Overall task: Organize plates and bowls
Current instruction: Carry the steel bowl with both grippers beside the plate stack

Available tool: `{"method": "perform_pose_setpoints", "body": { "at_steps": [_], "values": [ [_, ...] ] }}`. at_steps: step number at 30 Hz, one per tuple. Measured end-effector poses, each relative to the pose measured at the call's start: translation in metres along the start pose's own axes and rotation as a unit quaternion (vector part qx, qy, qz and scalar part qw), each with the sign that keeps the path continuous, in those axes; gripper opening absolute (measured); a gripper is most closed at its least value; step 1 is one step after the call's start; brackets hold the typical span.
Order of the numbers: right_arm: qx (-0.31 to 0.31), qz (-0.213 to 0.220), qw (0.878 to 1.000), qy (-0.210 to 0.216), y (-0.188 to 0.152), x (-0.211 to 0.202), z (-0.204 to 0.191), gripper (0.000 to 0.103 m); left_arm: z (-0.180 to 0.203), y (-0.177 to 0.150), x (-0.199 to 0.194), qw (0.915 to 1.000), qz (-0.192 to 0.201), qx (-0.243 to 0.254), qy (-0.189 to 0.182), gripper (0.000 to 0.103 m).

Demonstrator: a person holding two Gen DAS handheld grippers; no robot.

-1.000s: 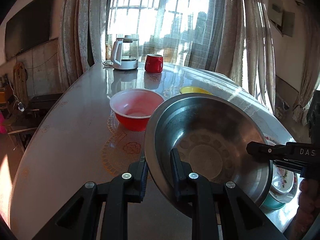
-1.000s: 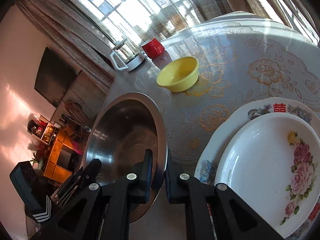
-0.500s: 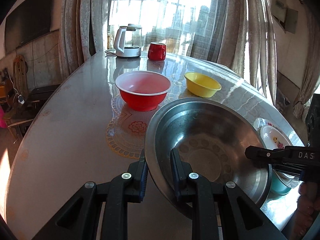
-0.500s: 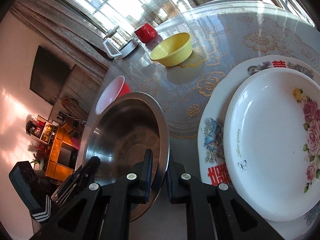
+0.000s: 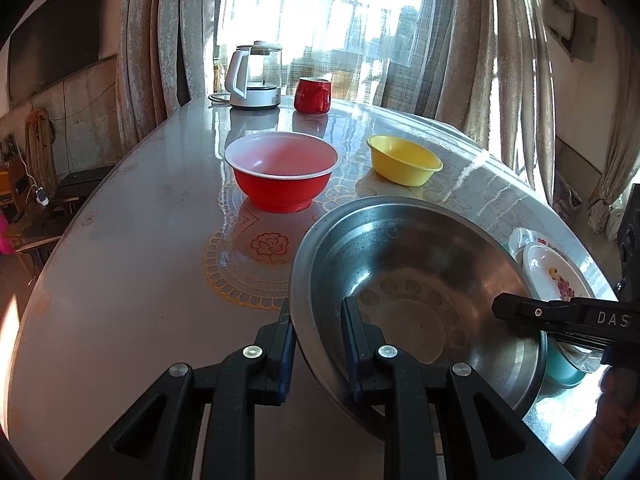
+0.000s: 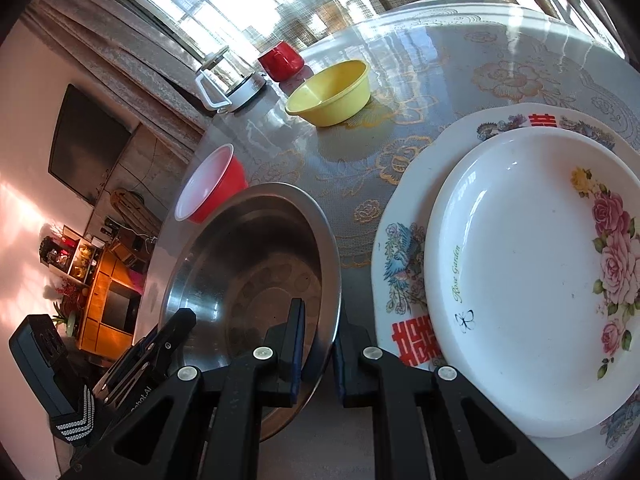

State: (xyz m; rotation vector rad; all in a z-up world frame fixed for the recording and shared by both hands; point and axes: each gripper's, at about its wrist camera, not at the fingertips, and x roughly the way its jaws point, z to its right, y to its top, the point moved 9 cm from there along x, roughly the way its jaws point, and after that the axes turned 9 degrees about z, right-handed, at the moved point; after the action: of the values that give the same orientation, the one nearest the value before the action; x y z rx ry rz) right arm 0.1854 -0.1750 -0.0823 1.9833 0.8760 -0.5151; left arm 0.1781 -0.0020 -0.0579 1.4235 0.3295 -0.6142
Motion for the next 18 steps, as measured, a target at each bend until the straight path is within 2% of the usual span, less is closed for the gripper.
{"method": "perform_pose_setpoints", "body": {
  "at_steps": [9,14,18],
  "values": [
    [-0.035,-0.003,0.999,-0.019,-0.002,0.005,-0.007,0.016,-0.003,-0.001,0.002,1.0000,-0.002,-0.001,0.006,0.023],
    [-0.041,-0.011,0.999,-0.017,-0.006,0.003,-0.014,0.029,-0.004,-0.001,0.001,0.9999,0.000,0.005,0.011,0.023],
    [-0.033,-0.012,0.999,-0.017,-0.008,0.000,-0.015,0.032,-0.004,-0.001,0.001,0.9998,0.004,0.013,0.016,0.023]
  ]
}}
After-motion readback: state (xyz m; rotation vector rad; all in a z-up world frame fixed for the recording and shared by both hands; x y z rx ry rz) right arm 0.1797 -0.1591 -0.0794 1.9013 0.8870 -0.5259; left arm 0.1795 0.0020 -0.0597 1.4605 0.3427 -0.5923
